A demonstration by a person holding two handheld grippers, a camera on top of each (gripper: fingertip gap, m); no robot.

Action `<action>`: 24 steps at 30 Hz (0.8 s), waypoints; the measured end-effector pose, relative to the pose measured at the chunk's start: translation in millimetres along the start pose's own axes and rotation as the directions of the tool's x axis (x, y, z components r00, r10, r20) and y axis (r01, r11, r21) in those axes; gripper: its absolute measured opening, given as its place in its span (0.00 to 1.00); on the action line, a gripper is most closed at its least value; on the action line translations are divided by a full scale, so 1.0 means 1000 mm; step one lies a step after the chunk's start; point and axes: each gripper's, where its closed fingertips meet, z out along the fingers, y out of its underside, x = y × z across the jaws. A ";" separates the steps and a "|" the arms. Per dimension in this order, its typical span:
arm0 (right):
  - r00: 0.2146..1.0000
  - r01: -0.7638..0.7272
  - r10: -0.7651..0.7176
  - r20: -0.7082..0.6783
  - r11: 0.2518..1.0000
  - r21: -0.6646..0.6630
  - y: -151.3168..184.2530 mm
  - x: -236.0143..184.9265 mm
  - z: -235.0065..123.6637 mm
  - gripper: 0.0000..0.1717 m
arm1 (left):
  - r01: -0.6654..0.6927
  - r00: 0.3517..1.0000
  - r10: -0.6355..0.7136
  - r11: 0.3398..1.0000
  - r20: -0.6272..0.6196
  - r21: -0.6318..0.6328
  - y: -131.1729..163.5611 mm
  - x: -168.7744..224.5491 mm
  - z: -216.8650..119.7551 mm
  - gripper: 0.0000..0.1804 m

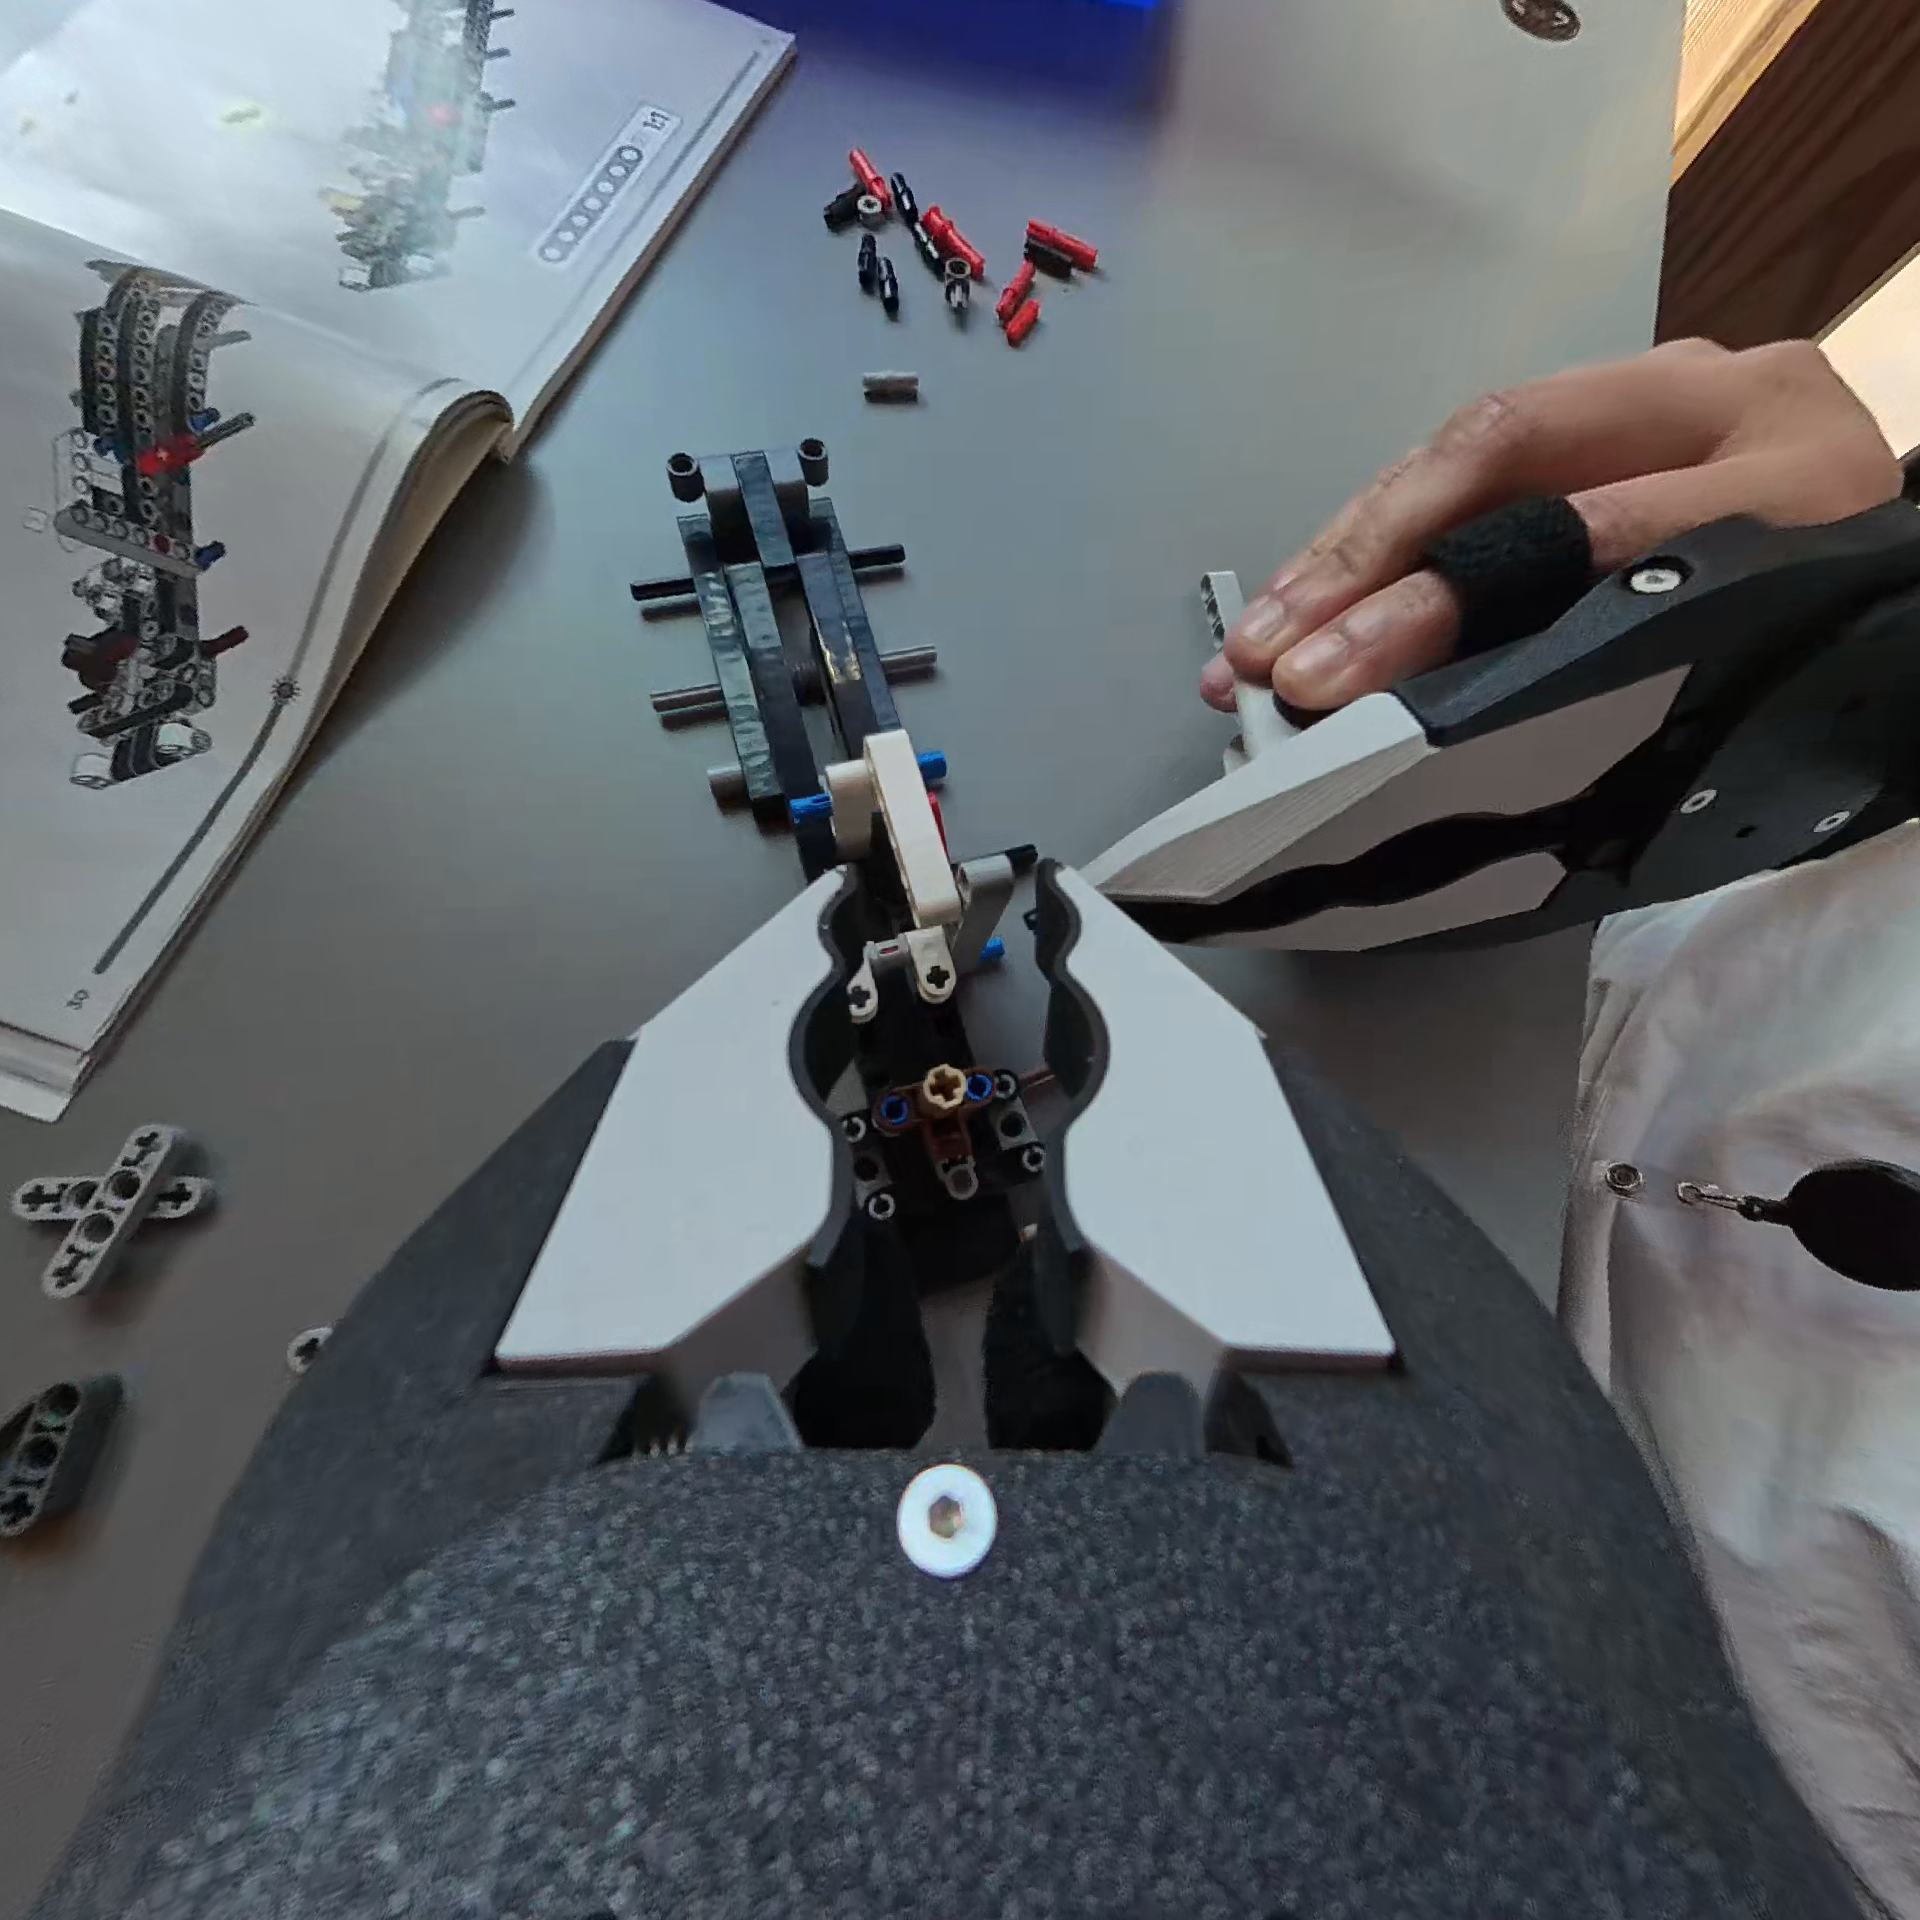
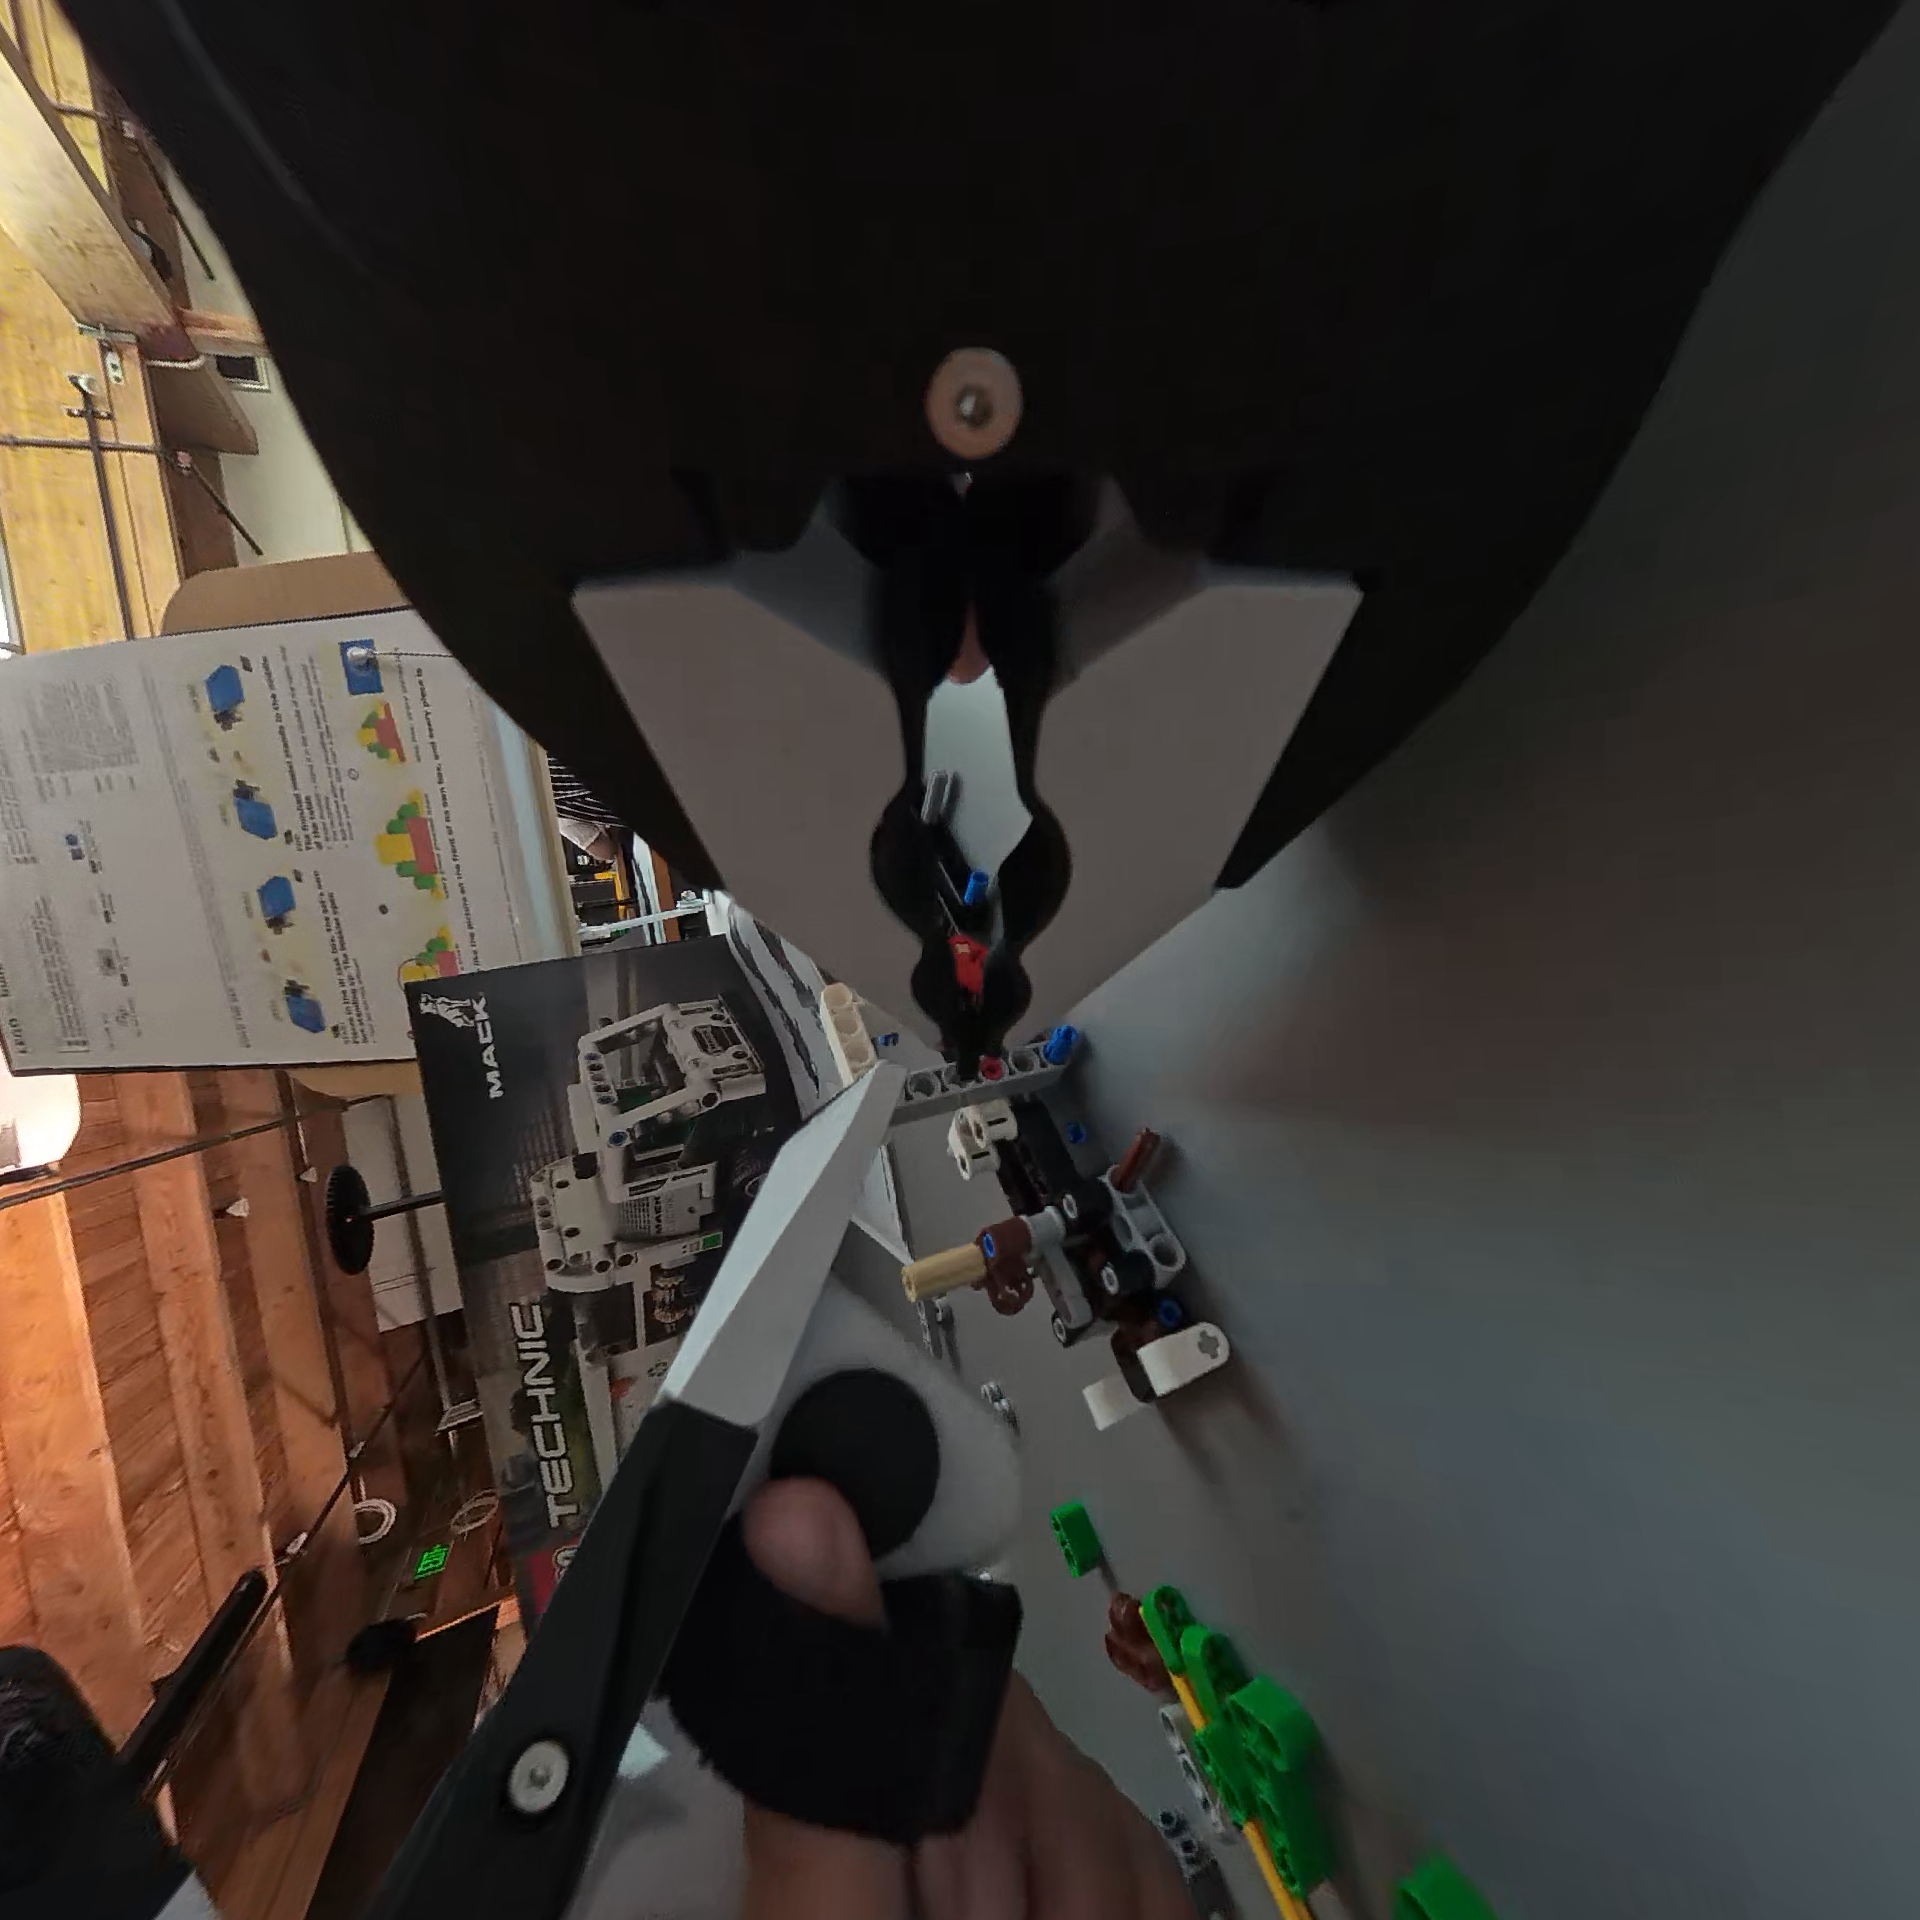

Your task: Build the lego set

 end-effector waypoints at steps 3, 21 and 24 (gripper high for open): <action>0.999 0.024 -0.024 -0.023 1.000 -0.015 0.005 0.004 0.005 0.01 | 0.009 1.000 -0.009 1.000 -0.017 -0.008 -0.001 -0.002 0.004 0.10; 0.993 -0.117 0.112 -0.043 0.981 -0.158 0.008 0.007 0.025 0.01 | 0.108 0.994 -0.108 0.994 -0.018 0.032 -0.005 -0.015 0.008 0.10; 0.990 -0.139 0.133 -0.046 0.974 -0.180 0.008 0.006 0.026 0.01 | 0.109 0.994 -0.109 0.993 -0.016 0.035 -0.005 -0.016 0.008 0.09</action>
